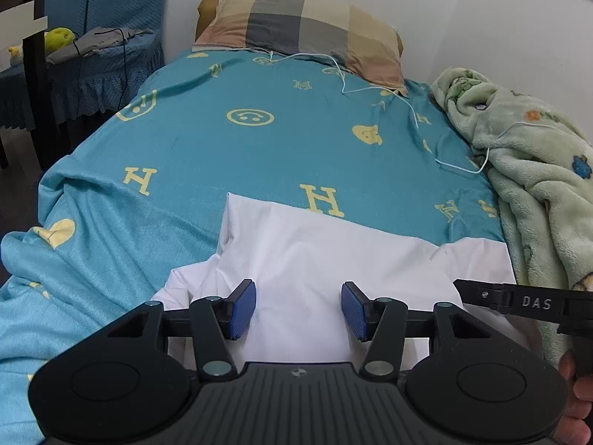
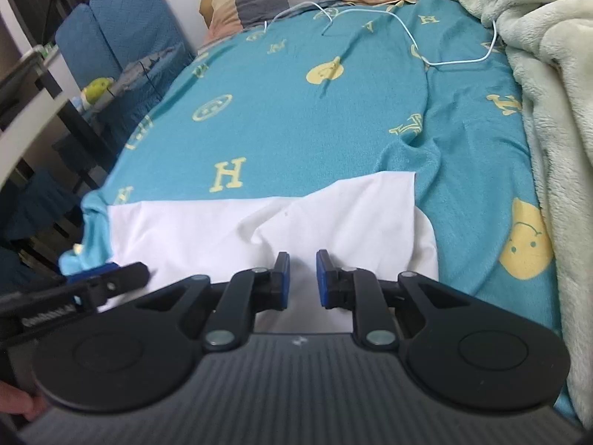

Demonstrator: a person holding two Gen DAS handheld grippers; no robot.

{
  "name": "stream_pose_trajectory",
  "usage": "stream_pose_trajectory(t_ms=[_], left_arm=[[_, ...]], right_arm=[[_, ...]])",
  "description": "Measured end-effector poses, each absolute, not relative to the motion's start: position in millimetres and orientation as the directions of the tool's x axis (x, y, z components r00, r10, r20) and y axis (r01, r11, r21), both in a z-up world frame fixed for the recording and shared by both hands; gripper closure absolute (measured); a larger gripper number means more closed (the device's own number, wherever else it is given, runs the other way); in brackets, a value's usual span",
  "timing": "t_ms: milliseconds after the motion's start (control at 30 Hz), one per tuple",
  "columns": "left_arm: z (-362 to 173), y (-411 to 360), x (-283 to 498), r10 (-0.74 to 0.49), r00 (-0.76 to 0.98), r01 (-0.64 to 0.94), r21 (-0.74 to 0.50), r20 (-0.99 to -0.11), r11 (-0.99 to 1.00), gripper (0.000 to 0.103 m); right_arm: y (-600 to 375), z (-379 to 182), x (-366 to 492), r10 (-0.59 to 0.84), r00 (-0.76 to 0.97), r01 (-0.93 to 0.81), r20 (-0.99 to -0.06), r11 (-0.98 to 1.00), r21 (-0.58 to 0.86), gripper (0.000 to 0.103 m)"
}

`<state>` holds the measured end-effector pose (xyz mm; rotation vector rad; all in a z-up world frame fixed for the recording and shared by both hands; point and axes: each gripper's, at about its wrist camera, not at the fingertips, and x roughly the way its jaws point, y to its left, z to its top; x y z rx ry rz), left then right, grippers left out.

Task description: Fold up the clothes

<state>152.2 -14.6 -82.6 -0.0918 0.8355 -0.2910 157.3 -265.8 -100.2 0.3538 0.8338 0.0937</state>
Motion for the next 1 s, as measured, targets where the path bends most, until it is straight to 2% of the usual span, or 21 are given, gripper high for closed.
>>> stream_pose_trajectory(t_ms=[167, 333, 433, 667, 767, 800, 833, 933, 1000], left_arm=[[-70.8, -15.5, 126.2, -0.296, 0.648, 0.227, -0.194, -0.702, 0.955, 0.048], [-75.0, -24.6, 115.8, -0.233, 0.649, 0.207, -0.126, -0.724, 0.97, 0.047], [-72.7, -24.4, 109.7, -0.215, 0.65, 0.184, -0.123, -0.728, 0.975, 0.047], [-48.2, 9.2, 60.5, -0.338, 0.631, 0.14, -0.327, -0.698, 0.935, 0.039], [-45.7, 27.6, 37.1, -0.395, 0.609, 0.089, -0.435, -0.688, 0.896, 0.028], [-46.0, 33.1, 31.5, -0.411, 0.603, 0.066, -0.471, -0.684, 0.88, 0.021], [-47.5, 37.9, 27.9, -0.424, 0.594, 0.037, -0.503, -0.684, 0.864, 0.019], [-58.8, 49.6, 24.7, -0.476, 0.549, -0.05, -0.596, -0.687, 0.801, 0.019], [-69.4, 51.0, 29.4, -0.485, 0.513, -0.108, -0.614, -0.708, 0.782, 0.019]], right_arm=[[-264.5, -94.3, 142.8, 0.229, 0.658, 0.04, -0.718, 0.941, 0.336, 0.084], [-261.2, -97.6, 135.1, 0.223, 0.619, 0.033, -0.753, 0.951, 0.308, 0.084], [-267.5, -94.8, 132.6, 0.246, 0.623, 0.052, -0.743, 0.934, 0.353, 0.083], [-284.1, -77.5, 119.8, 0.294, 0.664, 0.079, -0.687, 0.887, 0.455, 0.083], [-289.1, -72.3, 114.5, 0.302, 0.676, 0.079, -0.672, 0.877, 0.473, 0.083], [-290.8, -69.9, 112.6, 0.306, 0.682, 0.076, -0.665, 0.873, 0.481, 0.083], [-292.6, -67.5, 110.7, 0.311, 0.687, 0.074, -0.657, 0.869, 0.489, 0.083], [-298.3, -61.3, 106.0, 0.329, 0.699, 0.066, -0.635, 0.854, 0.515, 0.083], [-302.9, -59.5, 103.9, 0.342, 0.703, 0.066, -0.624, 0.842, 0.535, 0.083]])
